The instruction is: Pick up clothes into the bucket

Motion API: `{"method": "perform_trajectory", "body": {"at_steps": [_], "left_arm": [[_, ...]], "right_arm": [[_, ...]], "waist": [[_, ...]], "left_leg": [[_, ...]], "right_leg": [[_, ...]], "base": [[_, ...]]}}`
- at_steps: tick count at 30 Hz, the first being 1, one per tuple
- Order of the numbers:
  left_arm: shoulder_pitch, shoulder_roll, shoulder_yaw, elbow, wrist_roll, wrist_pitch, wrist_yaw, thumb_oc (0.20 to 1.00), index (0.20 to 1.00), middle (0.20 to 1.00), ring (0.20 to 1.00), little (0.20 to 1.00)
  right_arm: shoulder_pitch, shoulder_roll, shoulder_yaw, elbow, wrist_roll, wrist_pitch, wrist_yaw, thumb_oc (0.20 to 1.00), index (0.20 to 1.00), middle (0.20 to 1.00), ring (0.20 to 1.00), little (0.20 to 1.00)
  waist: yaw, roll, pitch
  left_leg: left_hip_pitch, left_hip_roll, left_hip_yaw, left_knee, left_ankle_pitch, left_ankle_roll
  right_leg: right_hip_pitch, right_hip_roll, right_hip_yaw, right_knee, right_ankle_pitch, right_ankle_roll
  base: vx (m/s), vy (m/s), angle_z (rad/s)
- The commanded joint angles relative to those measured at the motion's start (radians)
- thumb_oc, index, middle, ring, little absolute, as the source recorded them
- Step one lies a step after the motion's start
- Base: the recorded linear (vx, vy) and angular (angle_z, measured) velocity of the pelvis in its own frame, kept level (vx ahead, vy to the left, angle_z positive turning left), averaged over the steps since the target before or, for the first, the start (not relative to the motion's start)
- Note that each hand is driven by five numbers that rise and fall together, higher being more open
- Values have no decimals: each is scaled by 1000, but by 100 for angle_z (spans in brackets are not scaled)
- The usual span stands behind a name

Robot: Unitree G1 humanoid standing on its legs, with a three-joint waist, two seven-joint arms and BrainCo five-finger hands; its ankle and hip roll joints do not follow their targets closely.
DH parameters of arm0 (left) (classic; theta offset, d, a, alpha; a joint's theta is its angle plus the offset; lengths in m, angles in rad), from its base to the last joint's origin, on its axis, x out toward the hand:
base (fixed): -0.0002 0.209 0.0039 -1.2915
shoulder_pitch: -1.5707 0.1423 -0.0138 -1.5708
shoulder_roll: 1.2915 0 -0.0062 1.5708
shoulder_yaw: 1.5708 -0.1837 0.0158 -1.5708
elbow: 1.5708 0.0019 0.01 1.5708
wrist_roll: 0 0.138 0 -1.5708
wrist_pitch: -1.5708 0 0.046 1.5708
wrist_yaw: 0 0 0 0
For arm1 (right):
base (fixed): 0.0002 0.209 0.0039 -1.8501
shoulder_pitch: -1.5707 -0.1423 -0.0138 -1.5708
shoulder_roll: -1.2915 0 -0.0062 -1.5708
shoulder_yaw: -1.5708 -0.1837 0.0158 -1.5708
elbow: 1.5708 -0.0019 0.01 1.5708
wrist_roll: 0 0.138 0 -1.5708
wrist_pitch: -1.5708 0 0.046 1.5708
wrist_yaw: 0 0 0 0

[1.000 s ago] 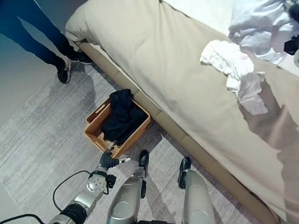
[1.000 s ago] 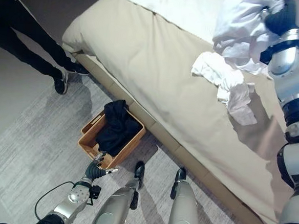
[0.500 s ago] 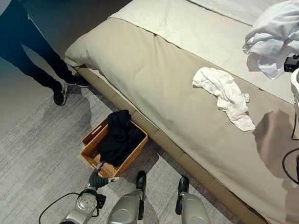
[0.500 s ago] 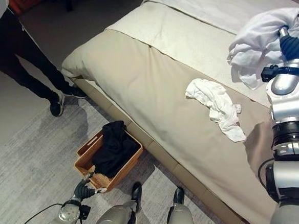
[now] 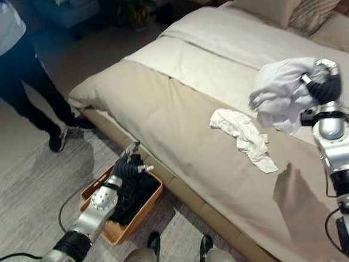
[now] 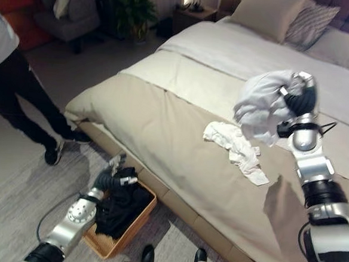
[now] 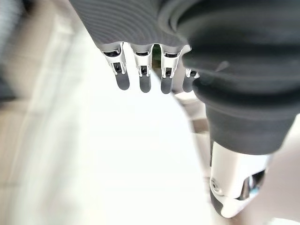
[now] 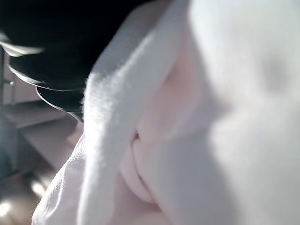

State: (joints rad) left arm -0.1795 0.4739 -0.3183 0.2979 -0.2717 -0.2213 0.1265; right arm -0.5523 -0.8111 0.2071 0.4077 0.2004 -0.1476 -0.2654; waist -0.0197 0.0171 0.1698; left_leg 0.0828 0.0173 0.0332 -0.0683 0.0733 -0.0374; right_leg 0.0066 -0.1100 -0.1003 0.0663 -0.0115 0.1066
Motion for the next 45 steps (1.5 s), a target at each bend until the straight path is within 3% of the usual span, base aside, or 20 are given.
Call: {"method": "perform_trajectory", "body": {"at_steps": [1,6,15,30,42,44,45], "left_arm": [[-59,44,-12,-50,-82,-28,-53,1000,1000,1000,1000,1000],[-211,81,-100,-88,-137,-11,-112,1000,1000,1000,1000,1000],[-424,88,-259,-69,-147,4,-162,1000,1000,1000,1000,1000],[-585,-33,-415,-74,-136,18,-176,1000,1000,1000,1000,1000],[-621,-137,-444,-38,-82,26,-159,1000,1000,1000,1000,1000],[-614,-149,-442,-33,-99,28,-161,1000,1000,1000,1000,1000],[-595,-172,-440,-27,-176,35,-171,1000,1000,1000,1000,1000]], "right_arm": [[-28,-58,-9,-113,80,-42,90,200,200,200,200,200],[15,-116,21,-241,134,-35,203,200,200,200,200,200],[-34,-177,126,-407,183,-33,305,200,200,200,200,200],[-129,-86,298,-636,346,-40,409,200,200,200,200,200],[-113,35,301,-699,441,-43,423,200,200,200,200,200],[-108,44,301,-706,450,-43,426,200,200,200,200,200],[-103,55,300,-714,457,-40,429,200,200,200,200,200]], "waist": [[-14,-62,-93],[-31,-62,-125],[-45,-60,-143],[-48,-60,-138],[-54,-62,-121],[-54,-62,-120],[-55,-61,-119]], "left_leg": [[-23,-33,1,138,-167,-17],[12,-24,14,126,-169,-20],[42,-19,24,112,-167,-21],[50,-20,15,107,-160,-17],[32,-31,8,121,-162,-6],[30,-32,7,123,-162,-5],[28,-33,6,126,-162,-3]], "right_leg": [[18,-61,-10,5,6,60],[46,-58,-6,-8,4,62],[73,-57,-1,-20,6,66],[86,-63,-8,-21,8,69],[69,-72,-6,-7,12,71],[67,-73,-4,-5,12,70],[63,-74,-4,-1,12,70]], "base": [[48,-16,-18],[39,-13,-9],[9,-5,-6],[0,0,0],[0,0,0],[0,0,0],[0,0,0]]}}
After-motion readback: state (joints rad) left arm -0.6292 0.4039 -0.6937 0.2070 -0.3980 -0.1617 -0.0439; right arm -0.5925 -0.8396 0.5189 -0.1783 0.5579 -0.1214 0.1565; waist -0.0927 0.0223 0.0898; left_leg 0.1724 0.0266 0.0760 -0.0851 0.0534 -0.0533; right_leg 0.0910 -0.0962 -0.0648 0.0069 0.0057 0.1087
